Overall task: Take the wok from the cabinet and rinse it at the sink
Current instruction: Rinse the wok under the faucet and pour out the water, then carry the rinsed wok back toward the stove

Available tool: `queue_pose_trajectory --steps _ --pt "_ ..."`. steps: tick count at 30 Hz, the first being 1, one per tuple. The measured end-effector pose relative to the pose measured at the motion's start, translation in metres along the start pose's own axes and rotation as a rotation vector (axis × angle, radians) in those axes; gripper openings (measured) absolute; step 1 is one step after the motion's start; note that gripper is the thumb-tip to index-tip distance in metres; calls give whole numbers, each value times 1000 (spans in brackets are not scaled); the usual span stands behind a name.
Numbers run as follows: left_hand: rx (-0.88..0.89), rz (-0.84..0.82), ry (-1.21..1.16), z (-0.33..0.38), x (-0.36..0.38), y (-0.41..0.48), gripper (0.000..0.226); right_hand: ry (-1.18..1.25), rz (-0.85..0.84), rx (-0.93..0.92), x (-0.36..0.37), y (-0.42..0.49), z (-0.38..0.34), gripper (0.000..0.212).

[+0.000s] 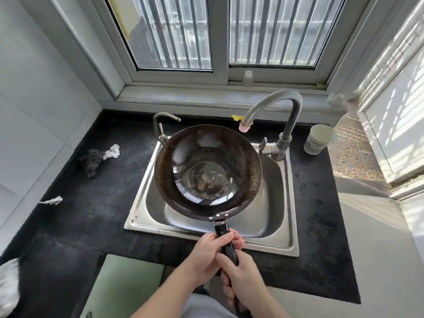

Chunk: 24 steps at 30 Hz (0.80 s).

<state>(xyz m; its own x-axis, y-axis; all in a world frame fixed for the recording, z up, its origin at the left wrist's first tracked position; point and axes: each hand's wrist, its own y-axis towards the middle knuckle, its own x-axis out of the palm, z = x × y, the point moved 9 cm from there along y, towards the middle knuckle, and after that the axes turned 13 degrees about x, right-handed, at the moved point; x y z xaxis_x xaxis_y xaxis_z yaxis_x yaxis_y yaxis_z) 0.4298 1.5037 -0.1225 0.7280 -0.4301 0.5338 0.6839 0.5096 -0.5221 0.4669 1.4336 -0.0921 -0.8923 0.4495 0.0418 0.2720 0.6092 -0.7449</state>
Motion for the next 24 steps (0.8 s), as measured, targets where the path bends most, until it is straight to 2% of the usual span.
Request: queue_pose_trajectory --steps 6,10,16,24 --pt "118 77 -170 -17 37 -22 23 -195 -74 -63 -37 -22 5 30" --pt "199 149 -145 -23 47 -47 15 -260 -172 -90 -42 -42 10 33" --pt "340 302 -239 -35 36 -98 14 -305 -327 -110 -20 -71 24 29" --pt "526 394 -357 -60 10 -172 19 -445 -469 -111 22 -102 73 29"
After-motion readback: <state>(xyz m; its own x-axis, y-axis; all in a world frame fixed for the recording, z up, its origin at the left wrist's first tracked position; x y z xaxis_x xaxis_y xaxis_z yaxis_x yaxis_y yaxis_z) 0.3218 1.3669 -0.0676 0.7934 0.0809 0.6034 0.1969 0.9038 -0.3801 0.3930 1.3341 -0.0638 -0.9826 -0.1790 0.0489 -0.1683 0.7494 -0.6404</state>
